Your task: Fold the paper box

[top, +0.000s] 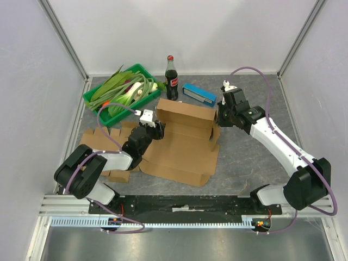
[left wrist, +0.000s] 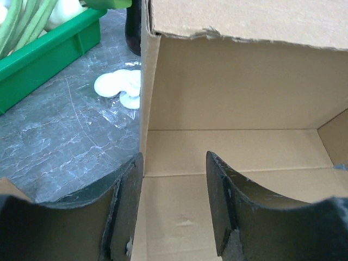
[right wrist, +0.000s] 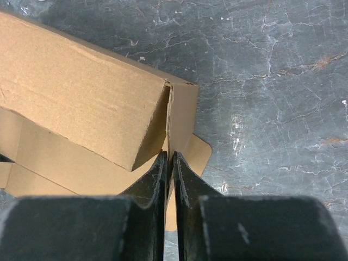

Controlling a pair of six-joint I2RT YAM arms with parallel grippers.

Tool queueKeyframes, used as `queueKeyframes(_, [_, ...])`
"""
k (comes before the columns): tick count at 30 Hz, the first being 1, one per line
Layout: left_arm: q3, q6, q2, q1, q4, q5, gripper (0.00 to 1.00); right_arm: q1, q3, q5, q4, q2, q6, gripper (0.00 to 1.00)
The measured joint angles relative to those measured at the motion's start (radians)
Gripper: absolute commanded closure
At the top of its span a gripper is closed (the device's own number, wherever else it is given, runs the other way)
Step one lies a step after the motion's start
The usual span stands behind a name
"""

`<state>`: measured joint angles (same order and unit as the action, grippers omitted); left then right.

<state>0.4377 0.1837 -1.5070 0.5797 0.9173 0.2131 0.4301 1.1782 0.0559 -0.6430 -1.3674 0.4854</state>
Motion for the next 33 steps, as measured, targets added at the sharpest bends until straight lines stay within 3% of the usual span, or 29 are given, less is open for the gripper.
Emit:
queueKeyframes(5, [-0.033, -0.002, 0.050, 0.000, 0.006, -0.013, 0.37, 0.000, 0.000, -0.004, 0.000, 0.000, -0.007, 0.87])
queueKeyframes(10, [0.045, -0.021, -0.005, -0.003, -0.003, -0.006, 0.39, 0.000, 0.000, -0.007, 0.000, 0.002, -0.007, 0.87])
queueKeyframes(14, [0.119, -0.037, -0.076, -0.016, -0.002, -0.005, 0.53, 0.000, -0.004, -0.009, -0.002, 0.007, -0.008, 0.85])
queueKeyframes(15, [0.132, -0.042, -0.092, -0.022, -0.002, -0.003, 0.61, 0.000, -0.004, -0.013, -0.002, 0.007, -0.010, 0.84])
queueKeyframes(18, [0.164, -0.061, -0.132, -0.031, -0.006, 0.011, 0.77, 0.000, -0.005, -0.022, -0.001, 0.007, -0.018, 0.76])
queueKeyframes(21, [0.183, -0.073, -0.146, -0.034, -0.021, 0.024, 0.90, 0.000, -0.007, -0.043, -0.001, 0.010, -0.032, 0.61])
queueKeyframes(26, [0.185, -0.089, -0.141, -0.026, -0.040, 0.052, 0.97, -0.024, -0.033, -0.116, -0.003, 0.045, -0.060, 0.42])
queueKeyframes(33, [0.145, -0.095, -0.068, 0.036, -0.105, 0.114, 0.98, -0.084, -0.137, -0.267, 0.043, 0.170, -0.105, 0.34])
